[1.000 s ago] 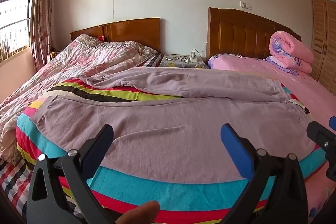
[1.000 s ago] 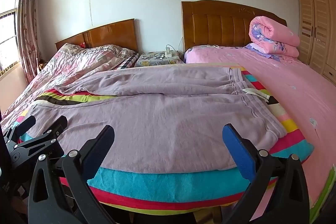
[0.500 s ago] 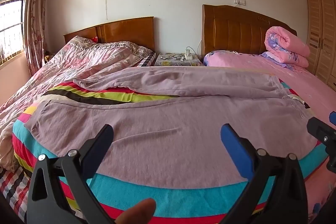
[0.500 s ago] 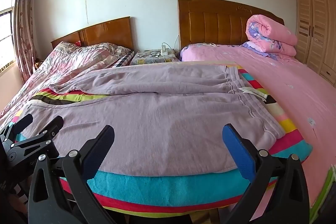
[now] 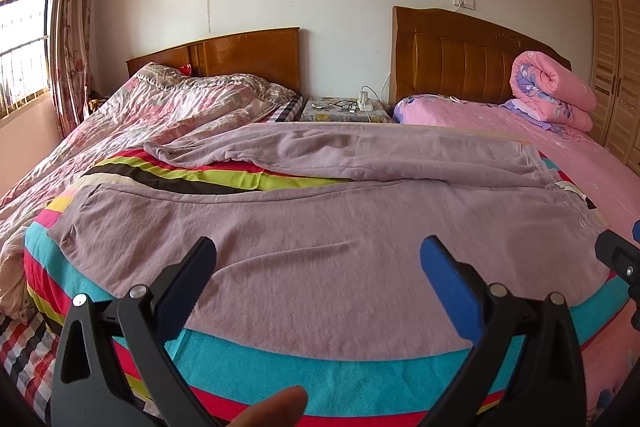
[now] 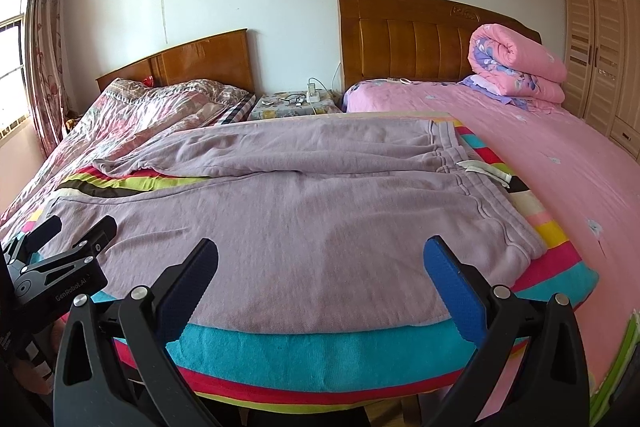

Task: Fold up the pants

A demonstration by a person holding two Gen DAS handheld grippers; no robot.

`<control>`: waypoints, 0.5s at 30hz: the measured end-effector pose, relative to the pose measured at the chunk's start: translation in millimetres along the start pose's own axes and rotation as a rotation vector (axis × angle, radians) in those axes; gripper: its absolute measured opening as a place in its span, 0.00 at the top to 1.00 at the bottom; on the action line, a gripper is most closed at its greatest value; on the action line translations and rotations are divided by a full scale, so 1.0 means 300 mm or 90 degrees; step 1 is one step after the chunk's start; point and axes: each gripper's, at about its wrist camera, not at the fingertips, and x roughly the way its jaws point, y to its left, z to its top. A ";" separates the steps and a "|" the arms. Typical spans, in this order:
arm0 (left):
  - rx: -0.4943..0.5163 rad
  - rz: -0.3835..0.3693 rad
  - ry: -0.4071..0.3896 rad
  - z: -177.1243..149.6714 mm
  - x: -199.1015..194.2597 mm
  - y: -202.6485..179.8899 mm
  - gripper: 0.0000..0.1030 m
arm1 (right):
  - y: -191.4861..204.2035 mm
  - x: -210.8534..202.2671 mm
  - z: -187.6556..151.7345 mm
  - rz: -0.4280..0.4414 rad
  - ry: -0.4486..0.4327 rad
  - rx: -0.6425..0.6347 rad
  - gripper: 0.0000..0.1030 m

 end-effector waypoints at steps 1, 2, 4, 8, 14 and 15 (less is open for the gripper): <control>0.000 -0.002 0.000 -0.001 -0.002 -0.002 0.01 | 0.001 -0.001 0.000 0.000 0.000 0.000 0.04; 0.000 -0.005 0.000 -0.002 -0.004 -0.004 0.01 | 0.003 -0.002 0.000 0.000 -0.001 0.000 0.04; 0.002 -0.009 -0.001 -0.003 -0.008 -0.009 0.01 | 0.005 -0.005 0.000 -0.002 -0.003 0.000 0.04; 0.000 -0.018 0.000 -0.002 -0.013 -0.014 0.01 | 0.006 -0.003 0.001 -0.003 -0.003 0.001 0.04; 0.000 -0.040 0.003 0.004 -0.011 -0.013 0.01 | 0.004 -0.003 0.001 -0.004 -0.005 0.000 0.04; 0.001 -0.044 0.001 0.007 -0.011 -0.013 0.01 | 0.005 -0.003 0.002 -0.004 -0.005 0.000 0.04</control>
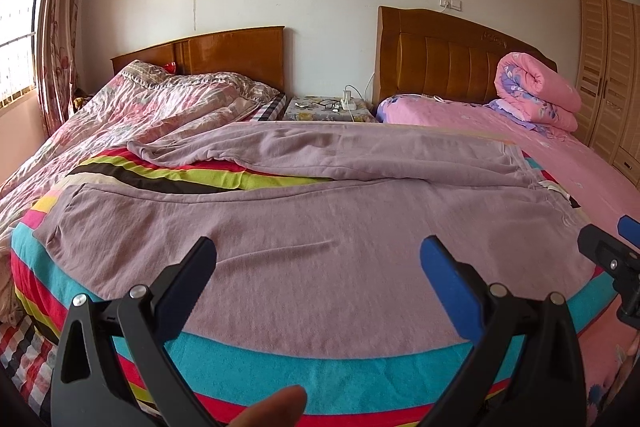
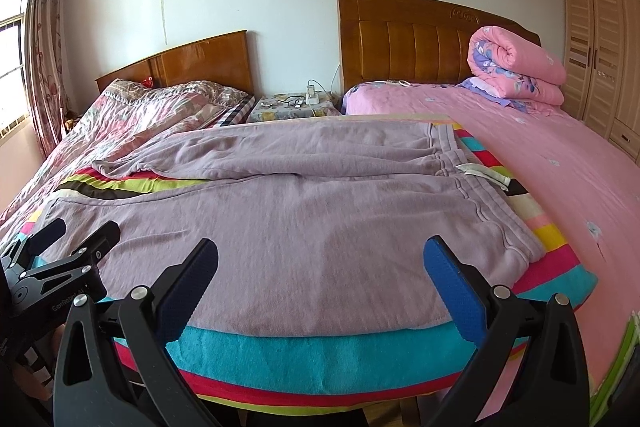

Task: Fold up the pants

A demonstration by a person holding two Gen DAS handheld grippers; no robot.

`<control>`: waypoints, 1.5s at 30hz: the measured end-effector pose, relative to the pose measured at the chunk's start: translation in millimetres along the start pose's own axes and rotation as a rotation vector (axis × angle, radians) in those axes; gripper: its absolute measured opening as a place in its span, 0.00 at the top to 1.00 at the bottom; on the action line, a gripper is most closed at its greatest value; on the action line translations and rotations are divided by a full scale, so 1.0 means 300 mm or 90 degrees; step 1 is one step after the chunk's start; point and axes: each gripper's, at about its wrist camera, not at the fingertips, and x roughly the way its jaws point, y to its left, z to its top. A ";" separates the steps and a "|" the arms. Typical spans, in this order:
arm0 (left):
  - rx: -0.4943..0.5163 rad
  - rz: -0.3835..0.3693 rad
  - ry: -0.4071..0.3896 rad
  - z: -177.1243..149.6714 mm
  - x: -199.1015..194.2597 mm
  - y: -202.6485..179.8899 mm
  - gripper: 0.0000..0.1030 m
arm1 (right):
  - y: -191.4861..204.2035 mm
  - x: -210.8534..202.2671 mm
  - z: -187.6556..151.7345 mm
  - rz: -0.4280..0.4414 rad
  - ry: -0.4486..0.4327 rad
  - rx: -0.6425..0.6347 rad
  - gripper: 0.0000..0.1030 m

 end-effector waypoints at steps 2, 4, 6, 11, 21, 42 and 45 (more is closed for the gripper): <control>0.001 -0.012 -0.002 0.003 0.003 -0.002 0.01 | -0.001 0.002 0.002 -0.001 -0.001 0.000 0.04; 0.000 -0.022 0.005 0.003 0.014 -0.002 0.01 | -0.001 0.013 0.009 -0.005 0.005 -0.001 0.04; -0.002 -0.024 0.008 0.002 0.022 0.000 0.01 | -0.001 0.017 0.014 -0.006 0.005 -0.001 0.04; -0.013 -0.044 0.016 0.005 0.035 0.009 0.01 | 0.001 0.032 0.026 -0.012 0.003 -0.004 0.04; -0.042 -0.080 0.046 0.007 0.066 0.047 0.01 | 0.010 0.050 0.025 -0.013 0.015 -0.009 0.04; -0.050 -0.072 0.072 0.000 0.096 0.060 0.01 | 0.009 0.076 0.010 -0.011 0.036 -0.012 0.04; -0.023 -0.053 0.081 0.012 0.132 0.054 0.01 | 0.012 0.114 0.011 0.014 0.054 -0.023 0.04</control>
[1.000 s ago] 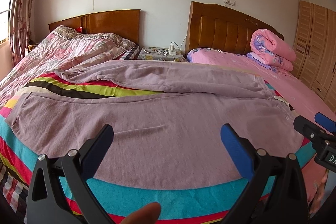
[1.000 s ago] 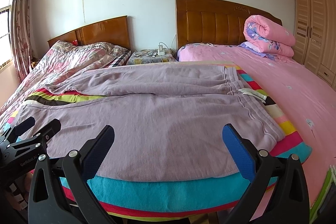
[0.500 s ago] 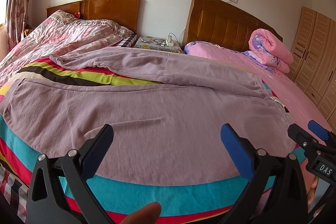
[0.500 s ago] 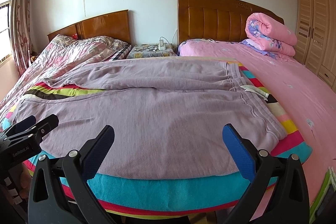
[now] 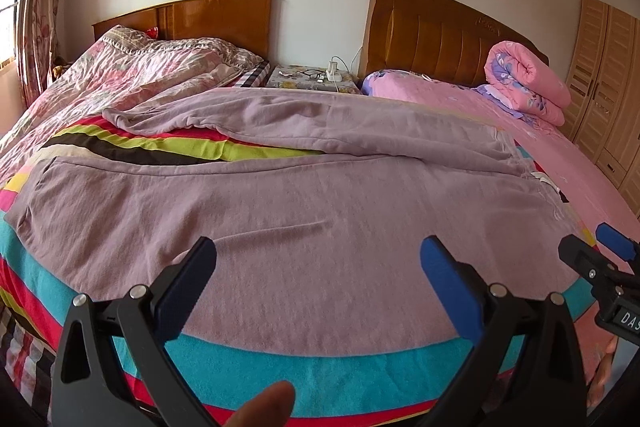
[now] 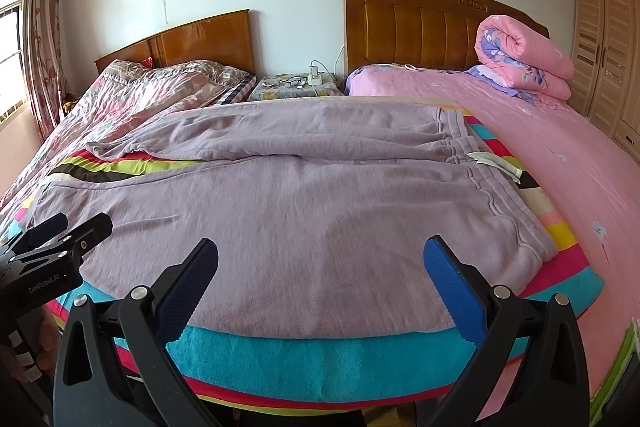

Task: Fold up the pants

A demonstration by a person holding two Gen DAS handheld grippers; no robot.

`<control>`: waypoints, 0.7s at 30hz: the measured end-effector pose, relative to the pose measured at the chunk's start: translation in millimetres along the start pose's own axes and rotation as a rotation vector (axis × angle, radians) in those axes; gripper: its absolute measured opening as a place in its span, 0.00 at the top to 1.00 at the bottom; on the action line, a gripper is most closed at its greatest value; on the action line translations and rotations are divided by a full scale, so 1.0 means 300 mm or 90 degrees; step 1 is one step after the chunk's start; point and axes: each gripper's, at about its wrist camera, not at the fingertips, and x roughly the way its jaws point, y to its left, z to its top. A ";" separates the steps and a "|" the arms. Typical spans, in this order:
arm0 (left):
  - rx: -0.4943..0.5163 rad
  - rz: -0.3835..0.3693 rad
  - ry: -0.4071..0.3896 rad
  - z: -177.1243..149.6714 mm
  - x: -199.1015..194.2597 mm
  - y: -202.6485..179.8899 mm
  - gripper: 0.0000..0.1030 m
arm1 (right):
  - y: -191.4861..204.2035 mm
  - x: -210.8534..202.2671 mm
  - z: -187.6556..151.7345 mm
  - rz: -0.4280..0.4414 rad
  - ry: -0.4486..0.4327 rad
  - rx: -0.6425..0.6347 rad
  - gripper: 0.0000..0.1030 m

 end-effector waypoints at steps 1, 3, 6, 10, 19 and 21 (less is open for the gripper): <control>0.007 0.002 0.002 0.014 0.013 0.000 0.01 | 0.000 0.022 0.011 0.023 0.009 -0.008 0.04; 0.026 0.036 0.011 0.051 0.044 0.002 0.01 | -0.009 0.080 0.042 0.074 0.031 -0.024 0.04; 0.059 0.089 0.013 0.120 0.091 0.017 0.01 | -0.052 0.181 0.107 0.071 0.048 -0.046 0.04; 0.029 0.021 0.144 0.216 0.246 0.088 0.01 | -0.148 0.343 0.234 0.071 0.068 -0.044 0.04; -0.327 -0.191 0.191 0.407 0.573 0.345 0.01 | -0.233 0.885 0.581 0.174 0.162 -0.085 0.04; -0.358 -0.182 0.172 0.471 0.647 0.378 0.01 | -0.232 1.019 0.660 0.188 0.176 -0.080 0.04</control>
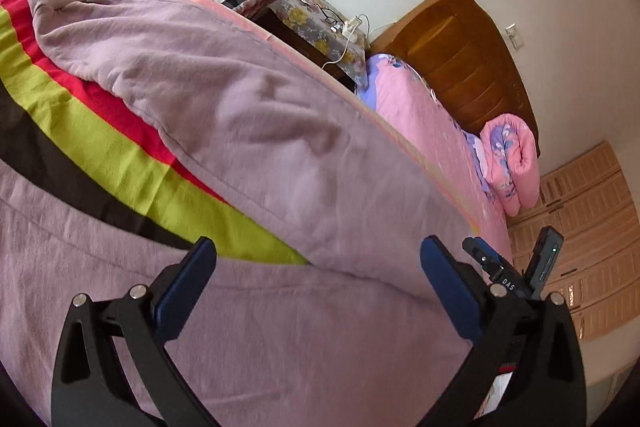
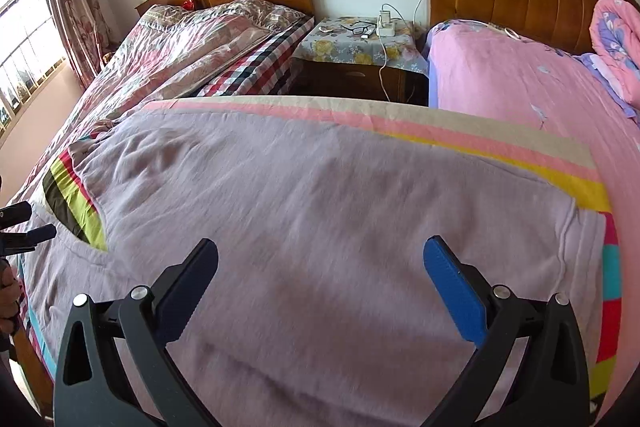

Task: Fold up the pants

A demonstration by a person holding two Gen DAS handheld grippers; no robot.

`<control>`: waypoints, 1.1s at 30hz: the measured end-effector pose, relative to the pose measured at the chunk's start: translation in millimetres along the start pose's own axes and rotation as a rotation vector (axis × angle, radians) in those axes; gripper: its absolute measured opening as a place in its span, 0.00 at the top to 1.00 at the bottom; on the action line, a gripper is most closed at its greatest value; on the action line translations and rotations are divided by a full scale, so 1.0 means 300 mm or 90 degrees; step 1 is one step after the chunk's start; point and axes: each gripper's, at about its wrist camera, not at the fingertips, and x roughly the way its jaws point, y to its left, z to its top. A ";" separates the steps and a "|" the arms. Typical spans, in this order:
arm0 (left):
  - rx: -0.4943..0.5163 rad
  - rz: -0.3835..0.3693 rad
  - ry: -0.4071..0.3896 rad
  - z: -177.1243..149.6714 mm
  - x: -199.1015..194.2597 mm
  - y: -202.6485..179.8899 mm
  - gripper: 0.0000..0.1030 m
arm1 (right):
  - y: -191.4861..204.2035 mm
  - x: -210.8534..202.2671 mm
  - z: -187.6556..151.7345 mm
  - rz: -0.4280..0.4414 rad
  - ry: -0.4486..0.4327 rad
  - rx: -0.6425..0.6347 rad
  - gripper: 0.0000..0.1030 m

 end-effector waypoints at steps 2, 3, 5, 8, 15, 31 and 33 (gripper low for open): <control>0.008 0.014 -0.012 0.077 0.046 -0.015 0.01 | -0.032 0.109 0.102 0.014 0.020 -0.012 0.04; 0.020 0.025 -0.014 0.110 0.073 -0.026 0.01 | -0.039 0.162 0.143 0.013 0.033 -0.028 0.04; 0.047 0.066 -0.008 0.174 0.135 -0.048 0.01 | -0.042 0.258 0.212 0.014 0.061 -0.059 0.04; 0.063 0.106 0.055 0.262 0.259 -0.068 0.01 | -0.024 0.355 0.280 0.026 0.088 -0.116 0.04; 0.051 0.055 0.106 0.344 0.444 -0.087 0.01 | 0.060 0.462 0.282 0.063 0.145 -0.229 0.19; -0.018 0.011 0.098 0.200 0.338 -0.162 0.06 | 0.408 -0.191 -0.190 -0.012 -0.103 -0.272 0.91; -0.016 0.020 0.125 0.135 0.338 -0.144 0.46 | 0.450 -0.241 -0.293 -0.006 -0.114 -0.248 0.91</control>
